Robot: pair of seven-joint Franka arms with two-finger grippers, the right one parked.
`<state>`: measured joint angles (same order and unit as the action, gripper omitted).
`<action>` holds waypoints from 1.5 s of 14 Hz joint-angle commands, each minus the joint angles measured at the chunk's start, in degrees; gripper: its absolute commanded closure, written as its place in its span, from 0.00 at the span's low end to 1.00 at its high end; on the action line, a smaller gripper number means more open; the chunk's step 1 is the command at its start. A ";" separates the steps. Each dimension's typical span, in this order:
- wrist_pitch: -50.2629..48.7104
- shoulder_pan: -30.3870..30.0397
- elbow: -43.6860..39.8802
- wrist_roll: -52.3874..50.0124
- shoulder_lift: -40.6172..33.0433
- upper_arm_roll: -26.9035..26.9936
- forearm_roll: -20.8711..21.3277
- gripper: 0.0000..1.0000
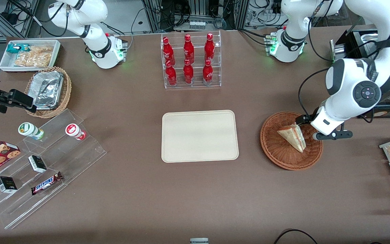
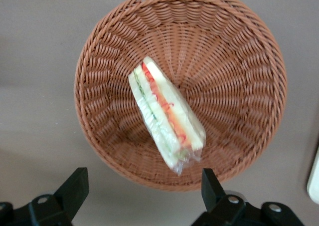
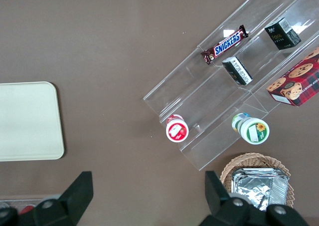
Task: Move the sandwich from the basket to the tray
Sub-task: 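Lower the left gripper and close it on the wrapped sandwich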
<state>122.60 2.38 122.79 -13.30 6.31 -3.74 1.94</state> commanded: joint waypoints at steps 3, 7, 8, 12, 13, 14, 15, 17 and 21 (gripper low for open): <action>8.26 1.39 6.41 -20.12 -2.00 -0.39 -0.27 0.00; 13.25 1.66 6.76 -40.44 0.02 -0.39 -0.27 0.00; 15.28 1.66 7.55 -44.14 0.11 -0.39 -0.27 0.00; 20.13 1.57 8.43 -59.37 2.65 -0.39 -0.27 0.00; 20.13 1.57 8.43 -59.38 3.27 -0.39 -0.27 0.00; 20.04 1.57 8.43 -59.38 3.80 -0.39 -0.27 0.00; 19.87 1.57 8.43 -59.30 4.50 -0.39 -0.27 0.00; 19.87 1.66 8.35 -59.12 5.73 -0.39 -0.27 0.00; 18.21 1.66 8.35 -57.81 6.70 -0.39 -0.09 0.49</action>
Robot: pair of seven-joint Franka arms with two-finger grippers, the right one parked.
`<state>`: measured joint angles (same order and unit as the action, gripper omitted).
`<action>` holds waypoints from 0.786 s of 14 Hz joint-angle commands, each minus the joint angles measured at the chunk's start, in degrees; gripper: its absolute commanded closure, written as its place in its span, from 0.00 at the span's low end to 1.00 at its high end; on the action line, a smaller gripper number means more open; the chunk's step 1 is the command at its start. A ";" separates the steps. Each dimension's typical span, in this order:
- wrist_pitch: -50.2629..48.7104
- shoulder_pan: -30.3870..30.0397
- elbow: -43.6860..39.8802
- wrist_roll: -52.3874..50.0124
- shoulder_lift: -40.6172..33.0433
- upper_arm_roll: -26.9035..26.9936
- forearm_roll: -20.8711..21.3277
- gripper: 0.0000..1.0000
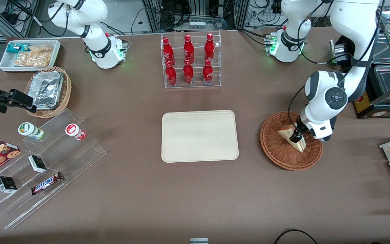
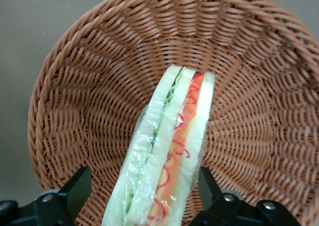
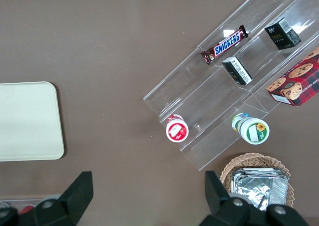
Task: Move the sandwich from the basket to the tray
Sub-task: 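Lower the left gripper and close it on the wrapped sandwich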
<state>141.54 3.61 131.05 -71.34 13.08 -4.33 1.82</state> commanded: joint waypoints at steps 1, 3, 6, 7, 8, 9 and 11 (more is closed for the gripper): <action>-1.87 0.43 -0.01 2.24 -0.33 0.12 0.02 0.79; -5.99 0.43 -1.67 5.49 -0.86 0.11 0.11 0.96; -17.66 0.52 -9.38 22.33 -0.60 -0.06 0.02 0.97; -20.66 0.61 -13.07 27.95 0.45 -1.45 0.02 0.96; -22.60 0.78 -16.24 32.45 1.76 -2.77 0.28 0.95; -24.62 1.31 -19.75 37.28 3.60 -3.57 0.46 0.93; -27.45 4.46 -25.38 39.52 6.77 -4.10 0.55 0.85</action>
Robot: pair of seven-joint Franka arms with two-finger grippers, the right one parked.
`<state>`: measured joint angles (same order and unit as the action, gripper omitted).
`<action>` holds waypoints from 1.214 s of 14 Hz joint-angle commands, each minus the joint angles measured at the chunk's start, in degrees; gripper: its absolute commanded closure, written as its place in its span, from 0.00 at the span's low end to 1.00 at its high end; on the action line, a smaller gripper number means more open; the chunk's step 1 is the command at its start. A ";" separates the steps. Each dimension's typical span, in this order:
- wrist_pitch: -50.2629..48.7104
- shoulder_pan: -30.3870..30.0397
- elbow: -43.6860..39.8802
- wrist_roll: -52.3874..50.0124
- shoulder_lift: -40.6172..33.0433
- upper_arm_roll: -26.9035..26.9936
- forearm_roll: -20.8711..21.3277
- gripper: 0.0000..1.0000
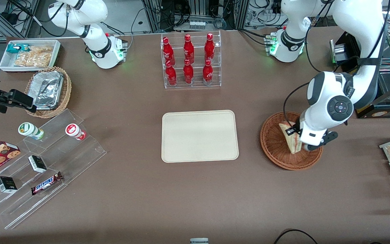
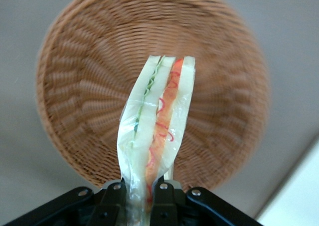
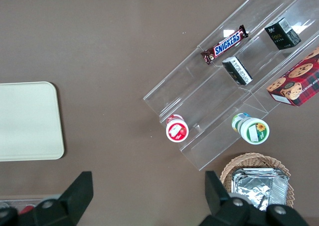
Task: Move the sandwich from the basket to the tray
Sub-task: 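Lift the sandwich and carry it over the cream tray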
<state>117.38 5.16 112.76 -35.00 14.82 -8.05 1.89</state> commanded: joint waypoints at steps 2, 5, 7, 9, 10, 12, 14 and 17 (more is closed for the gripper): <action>-4.88 7.13 -11.92 2.84 7.94 -0.30 0.66 0.87; -5.06 13.36 -17.46 0.65 11.98 -0.30 0.66 0.91; -4.71 16.45 -20.19 -1.90 14.70 -0.39 -0.04 0.93; -4.53 21.00 -23.27 -4.54 17.51 -0.39 -0.04 0.94; -4.53 22.68 -24.07 -5.59 17.96 -0.39 -0.04 0.94; -4.27 26.02 -24.60 -8.14 19.02 -0.47 -0.04 0.95; -3.04 29.19 -26.35 -11.12 21.03 -0.39 0.22 0.95; 1.52 31.31 -26.45 -15.60 22.80 -0.39 0.31 0.95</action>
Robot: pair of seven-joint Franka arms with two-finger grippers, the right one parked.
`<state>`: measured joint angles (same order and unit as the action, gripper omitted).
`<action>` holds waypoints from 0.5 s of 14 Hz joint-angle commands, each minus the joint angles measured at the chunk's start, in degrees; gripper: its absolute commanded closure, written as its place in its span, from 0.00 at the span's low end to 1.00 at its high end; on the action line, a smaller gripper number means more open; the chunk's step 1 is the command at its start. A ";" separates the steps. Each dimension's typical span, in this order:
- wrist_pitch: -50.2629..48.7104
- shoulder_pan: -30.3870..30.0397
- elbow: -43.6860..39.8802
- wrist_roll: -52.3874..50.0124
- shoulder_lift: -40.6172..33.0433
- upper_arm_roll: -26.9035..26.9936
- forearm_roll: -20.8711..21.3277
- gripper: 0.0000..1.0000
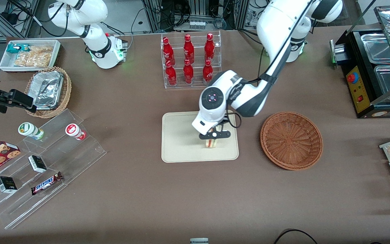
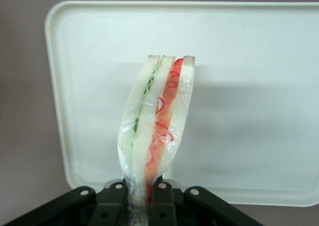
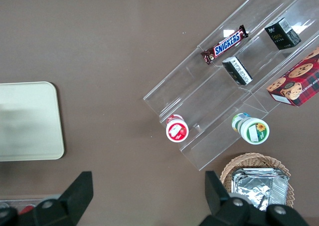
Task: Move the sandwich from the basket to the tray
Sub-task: 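Lift the sandwich and carry it over the cream tray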
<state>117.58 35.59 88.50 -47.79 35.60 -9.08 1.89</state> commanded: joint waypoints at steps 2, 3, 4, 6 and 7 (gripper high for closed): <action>1.43 2.63 -3.85 -6.33 3.42 0.72 0.57 0.95; 1.34 2.73 -5.34 -8.26 4.47 0.73 0.57 0.94; 1.34 2.81 -5.87 -10.28 5.09 0.73 0.57 0.94; 1.43 3.52 -6.32 -11.62 5.88 0.81 0.75 0.94; 1.52 3.69 -6.41 -11.71 6.15 0.81 0.75 0.94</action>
<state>119.59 37.90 84.55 -57.53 40.19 -9.02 1.95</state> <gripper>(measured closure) 0.855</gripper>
